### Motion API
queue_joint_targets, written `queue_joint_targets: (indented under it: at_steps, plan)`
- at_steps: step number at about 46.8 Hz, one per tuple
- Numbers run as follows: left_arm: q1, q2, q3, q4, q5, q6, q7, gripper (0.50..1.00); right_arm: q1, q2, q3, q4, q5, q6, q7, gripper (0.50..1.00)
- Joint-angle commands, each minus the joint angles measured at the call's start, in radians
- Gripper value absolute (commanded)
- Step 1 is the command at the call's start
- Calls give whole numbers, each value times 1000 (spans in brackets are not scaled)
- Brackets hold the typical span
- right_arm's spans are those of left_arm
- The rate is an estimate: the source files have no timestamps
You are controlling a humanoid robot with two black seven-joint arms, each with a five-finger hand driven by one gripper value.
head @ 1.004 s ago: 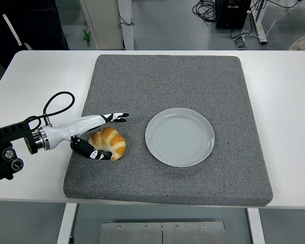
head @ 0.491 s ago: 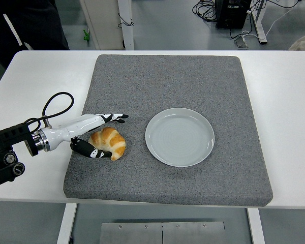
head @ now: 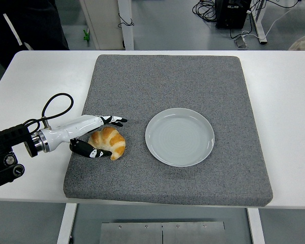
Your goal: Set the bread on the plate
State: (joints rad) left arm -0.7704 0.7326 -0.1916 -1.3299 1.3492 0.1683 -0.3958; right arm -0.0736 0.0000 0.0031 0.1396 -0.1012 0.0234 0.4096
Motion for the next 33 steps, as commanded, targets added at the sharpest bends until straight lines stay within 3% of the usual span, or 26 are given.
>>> queue_joint_targets:
  at_steps: [1,33]
  plan:
    - [3,-1,0,0,1,0,0,804,0,0,0,0,0,1,0,1000]
    - [-66,45,-48,-8,-8,-6,-18,677,0,0,0,0,0,1,0,1000]
